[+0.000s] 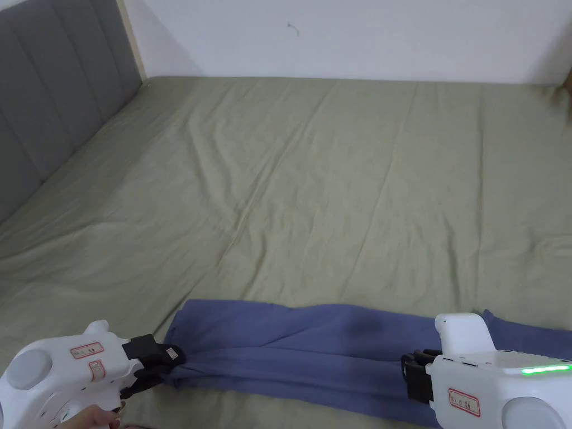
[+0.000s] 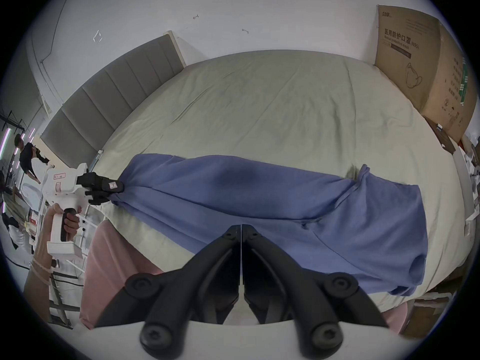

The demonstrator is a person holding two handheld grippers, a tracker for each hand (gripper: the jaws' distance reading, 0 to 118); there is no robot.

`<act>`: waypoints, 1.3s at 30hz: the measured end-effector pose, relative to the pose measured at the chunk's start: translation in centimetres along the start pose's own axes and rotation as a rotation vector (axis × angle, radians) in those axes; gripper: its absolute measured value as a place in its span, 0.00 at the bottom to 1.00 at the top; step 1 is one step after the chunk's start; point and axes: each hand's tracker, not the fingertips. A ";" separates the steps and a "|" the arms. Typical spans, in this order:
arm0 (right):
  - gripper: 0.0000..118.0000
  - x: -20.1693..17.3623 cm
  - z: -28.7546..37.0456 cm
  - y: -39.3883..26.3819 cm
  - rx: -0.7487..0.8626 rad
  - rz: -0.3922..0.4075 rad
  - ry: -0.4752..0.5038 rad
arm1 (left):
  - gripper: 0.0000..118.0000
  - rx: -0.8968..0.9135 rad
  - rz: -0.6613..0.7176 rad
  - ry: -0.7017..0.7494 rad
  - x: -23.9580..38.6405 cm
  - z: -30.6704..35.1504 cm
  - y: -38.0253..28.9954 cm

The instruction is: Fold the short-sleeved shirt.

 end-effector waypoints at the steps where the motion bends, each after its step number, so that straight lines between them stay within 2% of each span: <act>1: 0.01 0.3 0.1 -0.2 0.001 -0.001 -0.011 | 0.07 0.010 -0.032 0.004 0.7 0.3 -0.2; 5: 0.01 2.4 0.6 -0.7 -0.004 -0.047 -0.039 | 0.07 0.038 -0.063 -0.011 3.7 1.9 -0.2; 8: 0.01 4.3 1.3 -1.1 0.004 -0.092 -0.072 | 0.07 0.087 -0.191 -0.034 8.3 3.1 -0.4; 13: 0.01 7.7 2.8 -1.9 0.035 -0.188 -0.124 | 0.07 0.044 -0.573 -0.075 18.8 2.7 -5.1; 16: 0.01 9.8 3.5 -2.4 0.043 -0.252 -0.148 | 0.07 -0.061 -0.812 -0.146 24.0 0.1 -10.2; 21: 0.01 12.6 4.5 -3.9 0.055 -0.337 -0.187 | 0.08 -0.234 -1.048 -0.163 27.2 -7.8 -18.1; 22: 0.01 13.1 4.7 -4.3 0.057 -0.350 -0.190 | 0.11 -0.248 -1.086 -0.164 26.8 -9.9 -19.4; 23: 0.01 13.2 4.9 -4.6 0.010 -0.423 -0.158 | 0.22 -0.253 -1.103 -0.131 26.5 -11.7 -20.5; 24: 0.01 13.6 5.0 -4.9 0.003 -0.441 -0.161 | 0.48 -0.294 -1.098 -0.077 26.3 -13.5 -21.3; 25: 0.01 13.8 5.2 -5.2 0.000 -0.454 -0.165 | 0.69 -0.344 -1.062 -0.054 25.8 -14.9 -21.6; 26: 0.01 14.2 5.3 -5.6 -0.021 -0.481 -0.192 | 0.82 -0.387 -1.029 -0.030 25.1 -15.5 -21.7; 27: 0.01 14.5 5.4 -5.9 -0.034 -0.501 -0.208 | 0.82 -0.395 -0.988 -0.033 24.8 -15.4 -21.5; 30: 0.01 14.2 6.0 -6.3 -0.027 -0.524 -0.211 | 0.82 -0.366 -0.852 -0.182 24.5 -12.2 -18.9; 31: 0.01 14.1 6.3 -5.7 0.192 -0.345 -0.197 | 0.80 -0.351 -0.813 -0.226 24.3 -11.1 -17.9; 32: 0.01 14.3 6.3 -5.6 0.200 -0.342 -0.199 | 0.71 -0.331 -0.772 -0.263 24.1 -10.0 -16.8; 34: 0.01 14.2 6.5 -5.6 0.211 -0.344 -0.199 | 0.03 -0.280 -0.732 -0.254 23.8 -8.3 -15.1; 35: 0.01 14.0 6.4 -6.0 0.047 -0.478 -0.184 | 0.01 -0.220 -0.747 -0.172 23.5 -8.2 -14.7; 37: 0.01 13.5 6.4 -5.7 0.060 -0.479 -0.175 | 0.00 -0.187 -0.798 -0.088 22.8 -8.7 -14.0; 39: 0.01 13.4 6.3 -5.6 0.083 -0.463 -0.180 | 0.00 -0.242 -0.733 -0.078 22.2 -10.0 -14.0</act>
